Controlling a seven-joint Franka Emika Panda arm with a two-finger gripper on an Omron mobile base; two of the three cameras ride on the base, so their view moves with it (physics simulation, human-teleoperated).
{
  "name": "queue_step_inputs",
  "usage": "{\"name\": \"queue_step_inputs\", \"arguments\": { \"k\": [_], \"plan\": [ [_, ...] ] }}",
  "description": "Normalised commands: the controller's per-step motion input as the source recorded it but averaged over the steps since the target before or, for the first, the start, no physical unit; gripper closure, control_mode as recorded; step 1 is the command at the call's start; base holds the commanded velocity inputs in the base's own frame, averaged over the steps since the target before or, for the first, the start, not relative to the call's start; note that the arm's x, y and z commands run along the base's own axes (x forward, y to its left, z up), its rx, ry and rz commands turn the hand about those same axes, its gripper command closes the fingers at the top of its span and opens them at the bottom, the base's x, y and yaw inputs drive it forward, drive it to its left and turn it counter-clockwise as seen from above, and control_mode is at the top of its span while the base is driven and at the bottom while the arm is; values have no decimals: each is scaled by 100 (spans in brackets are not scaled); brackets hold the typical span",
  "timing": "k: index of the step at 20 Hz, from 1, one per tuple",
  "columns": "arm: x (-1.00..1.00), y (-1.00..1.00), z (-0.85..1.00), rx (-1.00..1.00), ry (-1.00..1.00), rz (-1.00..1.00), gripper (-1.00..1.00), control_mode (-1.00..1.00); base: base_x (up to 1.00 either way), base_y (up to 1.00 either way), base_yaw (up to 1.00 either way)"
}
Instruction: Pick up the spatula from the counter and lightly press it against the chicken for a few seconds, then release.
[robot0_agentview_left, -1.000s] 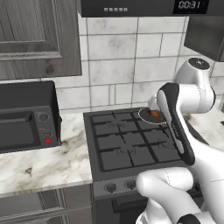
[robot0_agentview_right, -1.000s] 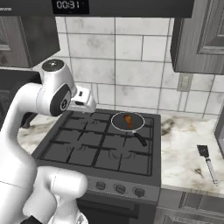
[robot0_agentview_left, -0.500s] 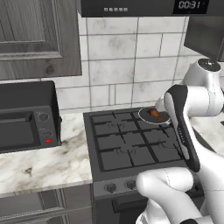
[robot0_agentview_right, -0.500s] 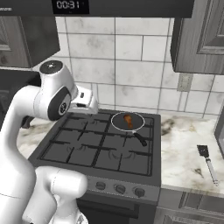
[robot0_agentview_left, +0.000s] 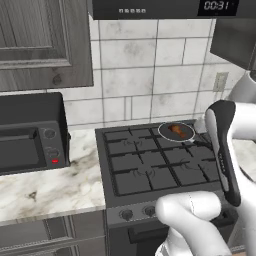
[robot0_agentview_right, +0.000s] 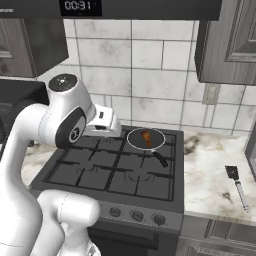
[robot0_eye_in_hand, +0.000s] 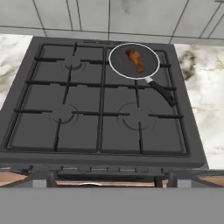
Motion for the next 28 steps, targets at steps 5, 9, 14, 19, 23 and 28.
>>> {"name": "queue_step_inputs", "arguments": {
  "k": [5,9,14,19,23,28],
  "plan": [
    [-44,-36,0,-1,-7,4,-100,-100,0,0,0],
    [-33,-39,0,0,-10,6,-100,-100,0,0,0],
    [-23,-37,0,0,-5,4,-100,-100,0,0,0],
    [-7,-28,0,0,-4,0,-100,-100,0,0,0],
    [-1,-29,0,0,-1,-5,-100,-100,0,0,0],
    [0,-29,0,0,0,-4,-100,-100,0,0,0]
  ]
}}
